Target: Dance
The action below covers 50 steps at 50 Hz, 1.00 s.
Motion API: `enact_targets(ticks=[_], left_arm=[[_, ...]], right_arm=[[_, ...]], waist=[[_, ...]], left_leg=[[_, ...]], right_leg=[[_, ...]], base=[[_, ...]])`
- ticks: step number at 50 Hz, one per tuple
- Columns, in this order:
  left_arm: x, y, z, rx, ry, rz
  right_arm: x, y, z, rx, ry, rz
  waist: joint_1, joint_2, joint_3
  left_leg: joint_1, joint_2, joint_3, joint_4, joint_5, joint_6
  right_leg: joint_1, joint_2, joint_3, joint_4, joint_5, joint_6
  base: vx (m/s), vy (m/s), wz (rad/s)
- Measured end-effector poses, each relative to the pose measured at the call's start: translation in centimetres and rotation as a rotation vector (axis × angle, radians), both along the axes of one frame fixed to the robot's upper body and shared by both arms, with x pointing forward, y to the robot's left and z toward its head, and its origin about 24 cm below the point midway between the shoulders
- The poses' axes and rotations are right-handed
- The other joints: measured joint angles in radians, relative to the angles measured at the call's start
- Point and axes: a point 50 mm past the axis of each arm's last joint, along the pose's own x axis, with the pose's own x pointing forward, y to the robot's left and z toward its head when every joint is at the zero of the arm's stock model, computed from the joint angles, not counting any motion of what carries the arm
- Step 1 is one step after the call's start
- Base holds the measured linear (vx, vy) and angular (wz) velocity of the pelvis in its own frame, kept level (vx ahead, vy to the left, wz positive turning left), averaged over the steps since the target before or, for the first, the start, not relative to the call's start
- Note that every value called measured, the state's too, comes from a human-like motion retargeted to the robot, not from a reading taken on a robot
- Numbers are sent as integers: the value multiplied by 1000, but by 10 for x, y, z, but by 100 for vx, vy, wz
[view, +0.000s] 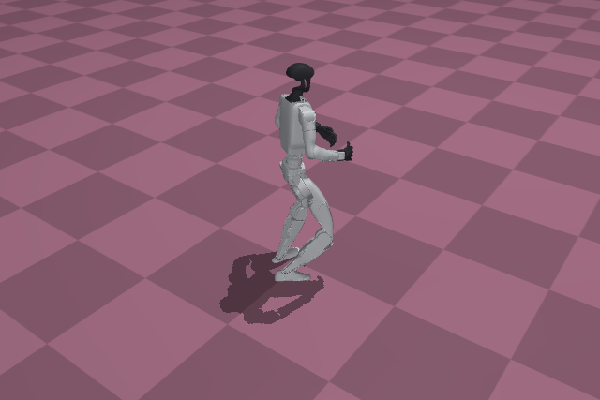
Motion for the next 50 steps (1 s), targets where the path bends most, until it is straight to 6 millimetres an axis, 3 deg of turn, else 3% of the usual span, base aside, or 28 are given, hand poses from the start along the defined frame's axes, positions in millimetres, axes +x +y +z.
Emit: enact_targets(ticks=[5, 12, 17, 25, 33, 44, 47, 50], left_arm=[[-3, 19, 2, 66, -12, 49], [-10, 27, 9, 93, -46, 41], [-16, 31, 10, 88, -50, 50], [-34, 41, -6, 39, 46, 93], [-44, 38, -16, -62, 91, 138], [-16, 25, 1, -209, -53, 226], [-7, 27, 2, -229, -72, 277], [-9, 30, -5, -227, -56, 326]], right_arm=[[-2, 0, 6, 59, 17, 79], [-16, -22, 0, 134, 115, 67], [-28, -39, -11, 156, 175, -9], [-34, -54, -14, 181, 154, -143], [-29, -57, -7, 252, 85, -264], [-24, -59, -7, 304, 71, -378], [-21, -62, -10, 288, 80, -398], [-23, -63, -16, 251, 98, -405]], waist=[[-88, -4, -113], [-159, -66, -163], [-150, -105, -164], [-106, -96, -169], [-91, -78, -154], [-91, -52, -138], [-81, -8, -113], [-65, -12, -99]], left_leg=[[-96, -26, -33, -125, 67, -46], [36, -108, -108, -514, 243, -98], [67, -138, -135, -574, 265, -109], [151, -149, -174, -729, 320, -105], [184, -146, -177, -732, 313, -111], [245, -135, -167, -699, 312, -136], [195, -69, -135, -483, 222, -159], [120, -35, -100, -219, 173, -185]], right_leg=[[-273, 137, 21, 56, 0, -19], [-427, 291, 33, -187, 50, 91], [-461, 319, 32, -294, 87, 130], [-441, 322, 8, -293, 86, 93], [-415, 315, 0, -273, 53, 87], [-334, 306, -8, -286, 53, 102], [-242, 357, -33, -363, 66, 92], [-199, 360, -21, -351, 56, 90]], base=[[10, 2, 66], [16, 1, 76], [14, 1, 43], [16, -3, 10], [9, -3, 5], [13, -5, -1], [21, -8, -9], [14, -7, -11]])
